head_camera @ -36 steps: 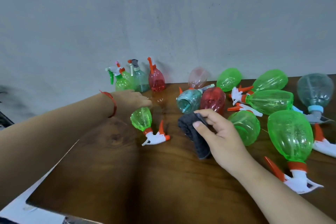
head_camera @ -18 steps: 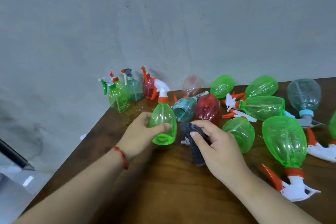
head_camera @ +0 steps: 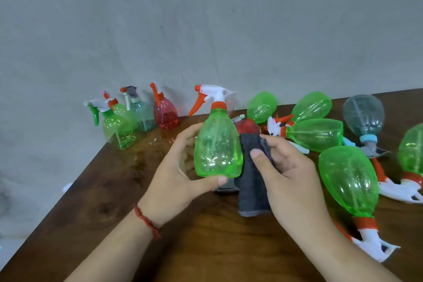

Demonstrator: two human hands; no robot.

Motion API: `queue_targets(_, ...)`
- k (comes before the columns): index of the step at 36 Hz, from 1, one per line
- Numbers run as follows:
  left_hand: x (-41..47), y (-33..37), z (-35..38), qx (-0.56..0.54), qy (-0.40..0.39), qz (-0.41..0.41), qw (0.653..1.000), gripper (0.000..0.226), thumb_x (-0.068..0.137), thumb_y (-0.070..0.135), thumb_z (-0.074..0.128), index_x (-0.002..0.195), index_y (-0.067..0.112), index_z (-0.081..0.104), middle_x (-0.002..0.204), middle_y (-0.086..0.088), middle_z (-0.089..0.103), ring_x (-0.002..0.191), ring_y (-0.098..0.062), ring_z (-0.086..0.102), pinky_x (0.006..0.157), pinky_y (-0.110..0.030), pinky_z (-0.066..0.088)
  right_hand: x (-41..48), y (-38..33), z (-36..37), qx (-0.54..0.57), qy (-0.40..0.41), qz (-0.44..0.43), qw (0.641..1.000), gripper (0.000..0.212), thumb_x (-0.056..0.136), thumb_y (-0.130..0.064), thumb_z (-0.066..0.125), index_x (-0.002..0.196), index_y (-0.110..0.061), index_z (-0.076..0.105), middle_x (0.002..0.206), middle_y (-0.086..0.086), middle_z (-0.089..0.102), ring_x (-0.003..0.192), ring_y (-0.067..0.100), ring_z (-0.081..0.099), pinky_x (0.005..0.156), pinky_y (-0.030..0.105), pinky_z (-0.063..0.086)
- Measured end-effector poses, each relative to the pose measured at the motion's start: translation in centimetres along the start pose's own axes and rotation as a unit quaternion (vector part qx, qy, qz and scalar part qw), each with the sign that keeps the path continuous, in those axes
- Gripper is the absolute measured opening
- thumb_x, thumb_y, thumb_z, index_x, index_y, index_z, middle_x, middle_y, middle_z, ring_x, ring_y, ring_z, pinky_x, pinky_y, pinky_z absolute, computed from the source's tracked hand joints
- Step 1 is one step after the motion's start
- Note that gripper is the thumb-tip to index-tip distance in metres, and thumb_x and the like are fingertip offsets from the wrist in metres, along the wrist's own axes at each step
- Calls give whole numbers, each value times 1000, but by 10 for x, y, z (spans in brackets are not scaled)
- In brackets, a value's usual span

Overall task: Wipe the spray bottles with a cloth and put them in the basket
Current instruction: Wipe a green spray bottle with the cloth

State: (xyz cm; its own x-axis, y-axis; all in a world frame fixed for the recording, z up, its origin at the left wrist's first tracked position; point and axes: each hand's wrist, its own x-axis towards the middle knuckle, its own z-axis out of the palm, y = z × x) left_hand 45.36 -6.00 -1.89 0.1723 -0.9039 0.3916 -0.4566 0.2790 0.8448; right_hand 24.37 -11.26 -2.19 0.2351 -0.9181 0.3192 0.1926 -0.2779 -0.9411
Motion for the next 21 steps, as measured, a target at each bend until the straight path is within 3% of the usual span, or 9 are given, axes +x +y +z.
queue_targets(5, 8, -5, 8, -23, -16, 6, 1000, 99, 65, 3, 98, 146, 15, 42, 139, 7, 64, 132, -20, 63, 106, -32, 54, 7, 1, -4, 8, 8, 0, 1000, 23, 104, -5, 61, 113, -19, 75, 106, -2, 81, 101, 18, 77, 95, 51, 60)
queue_targets(8, 1, -9, 8, -19, -17, 12, 1000, 108, 65, 1, 98, 153, 15, 37, 140, 8, 63, 132, -20, 64, 104, -32, 55, 7, 4, -6, 2, -11, 2, 1000, 21, 103, -7, 62, 112, -20, 76, 107, 0, 81, 103, 22, 76, 98, 58, 58)
queue_targets(11, -7, -10, 3, -26, -12, 22, 999, 121, 65, 10, 99, 163, 25, 30, 152, 0, 55, 142, -31, 56, 113, -46, 52, 9, 5, -8, -10, -46, -3, 999, 20, 102, -7, 65, 113, -18, 76, 106, 2, 81, 104, 27, 76, 99, 60, 56)
queue_targets(13, -10, -10, 0, -8, -16, 44, 999, 117, 66, 13, 99, 162, 24, 32, 156, 0, 51, 145, -31, 52, 118, -51, 48, 15, 2, -10, -20, -61, -18, 998, 21, 100, -4, 65, 112, -17, 76, 104, 0, 81, 102, 21, 77, 97, 48, 60)
queue_targets(16, -12, -10, 1, 22, -37, 56, 997, 118, 66, 10, 102, 161, 22, 32, 159, -5, 47, 147, -30, 50, 120, -52, 44, 29, -7, -14, -41, -74, -65, 994, 28, 99, 5, 64, 111, -18, 74, 102, -7, 81, 95, 6, 76, 81, 16, 57)
queue_targets(18, -12, -9, 4, 34, -61, 79, 994, 118, 66, 8, 102, 160, 18, 32, 158, -7, 48, 146, -27, 52, 121, -42, 44, 38, -12, -15, -69, -94, -102, 988, 34, 100, 8, 61, 115, -19, 73, 107, -9, 80, 101, 7, 75, 86, 15, 55)
queue_targets(21, -17, -10, 11, 52, -87, 94, 990, 113, 68, 6, 98, 159, 14, 31, 155, 4, 53, 143, -15, 55, 115, -21, 42, 44, -8, -13, -104, -113, -136, 979, 39, 101, 10, 58, 120, -21, 74, 115, -12, 78, 112, 7, 72, 100, 22, 53)
